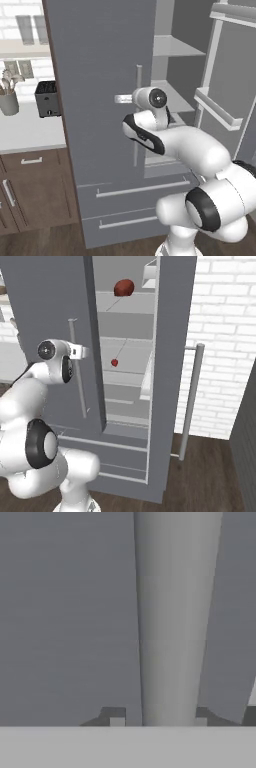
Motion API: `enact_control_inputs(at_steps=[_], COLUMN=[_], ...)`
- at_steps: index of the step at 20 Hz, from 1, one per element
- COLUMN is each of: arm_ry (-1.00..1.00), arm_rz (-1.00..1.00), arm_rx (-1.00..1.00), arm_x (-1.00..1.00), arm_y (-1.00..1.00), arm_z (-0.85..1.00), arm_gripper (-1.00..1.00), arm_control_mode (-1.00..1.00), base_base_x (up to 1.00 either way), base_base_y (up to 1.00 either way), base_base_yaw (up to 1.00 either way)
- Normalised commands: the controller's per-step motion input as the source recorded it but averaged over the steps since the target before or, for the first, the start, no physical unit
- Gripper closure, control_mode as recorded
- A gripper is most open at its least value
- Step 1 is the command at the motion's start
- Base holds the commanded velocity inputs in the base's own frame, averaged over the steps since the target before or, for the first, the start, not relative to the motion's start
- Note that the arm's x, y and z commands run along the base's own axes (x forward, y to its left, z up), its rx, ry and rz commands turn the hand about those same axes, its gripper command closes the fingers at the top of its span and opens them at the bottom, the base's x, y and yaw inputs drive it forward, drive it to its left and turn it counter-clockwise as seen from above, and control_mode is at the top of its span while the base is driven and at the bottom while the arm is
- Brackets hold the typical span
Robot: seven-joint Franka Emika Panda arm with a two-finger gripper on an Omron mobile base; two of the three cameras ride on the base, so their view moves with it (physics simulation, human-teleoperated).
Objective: Take the strawberry from the fridge and place it on top of the pancake, located on the dining counter.
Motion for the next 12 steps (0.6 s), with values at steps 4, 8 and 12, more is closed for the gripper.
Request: enact_control_inputs(at_steps=[4, 8, 12], arm_ry=[0.01, 0.01, 0.05], arm_rz=[0.09, 0.07, 0.02], arm_rx=[0.0, 0.0, 0.0], arm_x=[-1.0, -1.0, -0.92], arm_y=[0.67, 0.79, 0.93], arm_z=[0.03, 0.04, 0.04], arm_gripper=[1.0, 1.0, 1.0], arm_control_mode=[-1.0, -1.0, -1.0], base_base_x=[0.0, 0.0, 0.0], base_base_y=[0.0, 0.0, 0.0], base_base_yaw=[0.0, 0.0, 0.0])
